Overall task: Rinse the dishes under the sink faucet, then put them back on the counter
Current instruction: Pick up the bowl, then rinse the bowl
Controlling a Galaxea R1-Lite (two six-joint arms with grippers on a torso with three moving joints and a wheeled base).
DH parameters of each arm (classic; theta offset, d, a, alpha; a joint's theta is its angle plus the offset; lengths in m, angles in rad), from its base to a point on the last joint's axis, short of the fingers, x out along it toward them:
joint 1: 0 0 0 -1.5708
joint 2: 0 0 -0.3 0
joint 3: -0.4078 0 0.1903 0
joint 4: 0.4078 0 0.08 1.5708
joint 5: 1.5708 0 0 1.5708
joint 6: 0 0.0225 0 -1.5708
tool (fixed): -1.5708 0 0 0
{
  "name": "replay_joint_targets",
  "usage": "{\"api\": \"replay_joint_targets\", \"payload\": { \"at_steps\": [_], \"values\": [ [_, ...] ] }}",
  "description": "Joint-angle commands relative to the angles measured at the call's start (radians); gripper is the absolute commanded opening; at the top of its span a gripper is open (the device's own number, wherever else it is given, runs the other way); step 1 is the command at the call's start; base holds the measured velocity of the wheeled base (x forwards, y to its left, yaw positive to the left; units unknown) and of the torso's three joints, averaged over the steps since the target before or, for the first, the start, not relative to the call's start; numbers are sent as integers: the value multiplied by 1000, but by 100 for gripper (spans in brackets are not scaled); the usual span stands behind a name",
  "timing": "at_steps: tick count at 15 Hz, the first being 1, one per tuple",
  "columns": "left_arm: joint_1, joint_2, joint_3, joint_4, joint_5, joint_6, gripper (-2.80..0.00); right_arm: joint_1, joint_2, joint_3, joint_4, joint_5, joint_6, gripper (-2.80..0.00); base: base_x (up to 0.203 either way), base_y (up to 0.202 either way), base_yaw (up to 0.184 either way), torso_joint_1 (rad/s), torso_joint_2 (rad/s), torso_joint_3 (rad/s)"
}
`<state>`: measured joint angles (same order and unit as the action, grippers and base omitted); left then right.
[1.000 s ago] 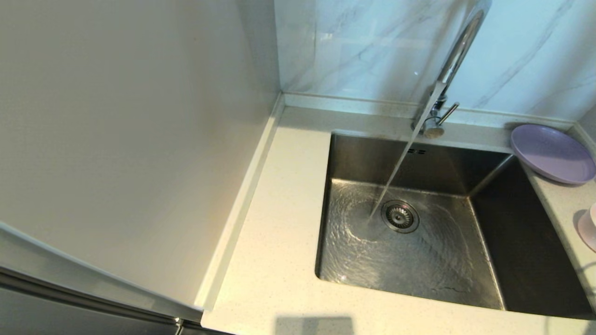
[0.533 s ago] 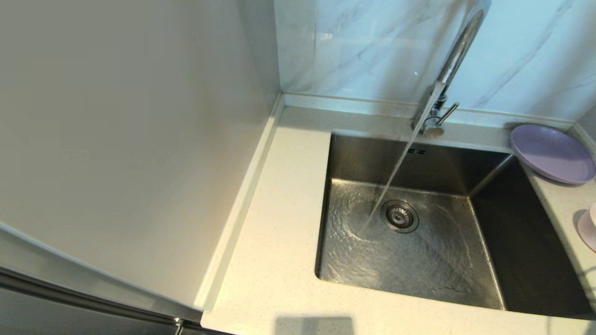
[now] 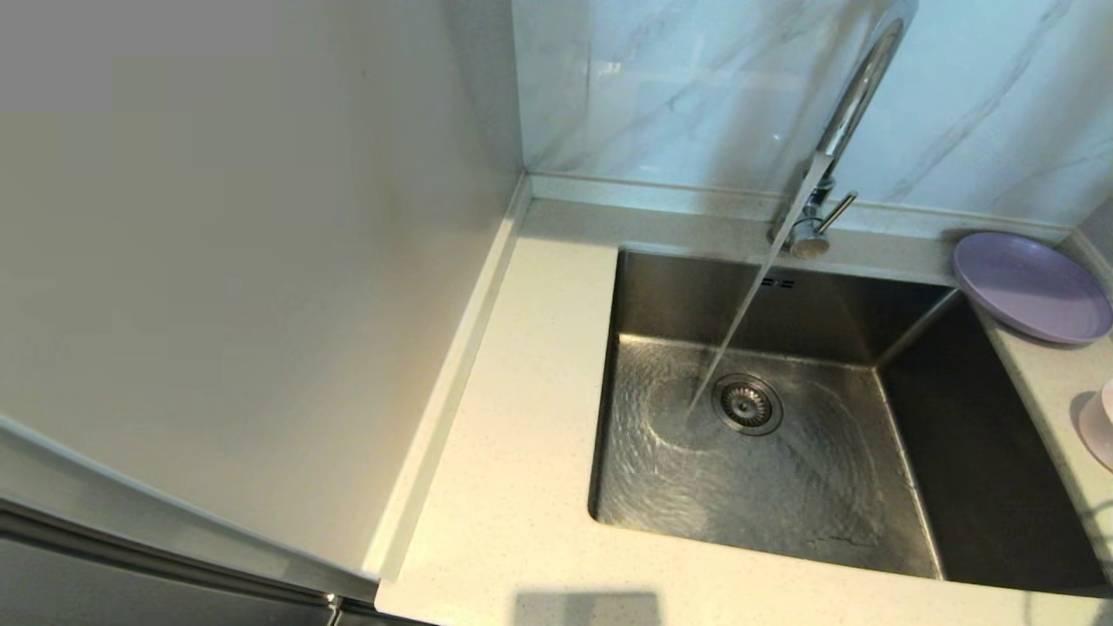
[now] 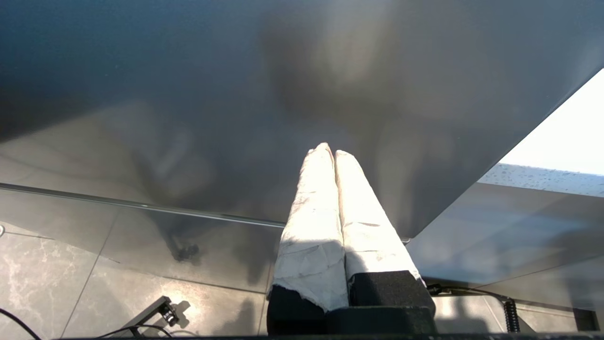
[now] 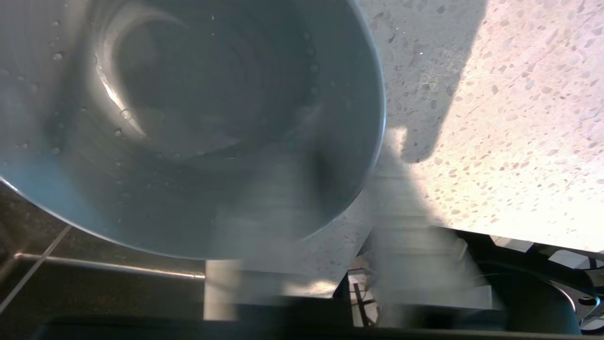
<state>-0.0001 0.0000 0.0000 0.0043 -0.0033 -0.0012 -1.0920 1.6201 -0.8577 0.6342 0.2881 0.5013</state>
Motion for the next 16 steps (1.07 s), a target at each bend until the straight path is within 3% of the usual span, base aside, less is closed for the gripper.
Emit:
{"api": "replay_joint_targets", "payload": {
  "at_steps": [1,8,13,16],
  "values": [
    [0,0,0,0,0,0,-280,0,-2,6,5,0,2,-280,0,0,0,0,0,0],
    [0,0,0,0,0,0,-280,-23,-36,18,5,-9,-15,-280,0,0,0,0,0,0],
    [0,0,0,0,0,0,-280,-35,-166,34,16,-12,-161,-280,0,0,0,0,0,0],
    [0,0,0,0,0,0,-280,-35,-256,30,17,-55,-234,-280,0,0,0,0,0,0]
  ]
}}
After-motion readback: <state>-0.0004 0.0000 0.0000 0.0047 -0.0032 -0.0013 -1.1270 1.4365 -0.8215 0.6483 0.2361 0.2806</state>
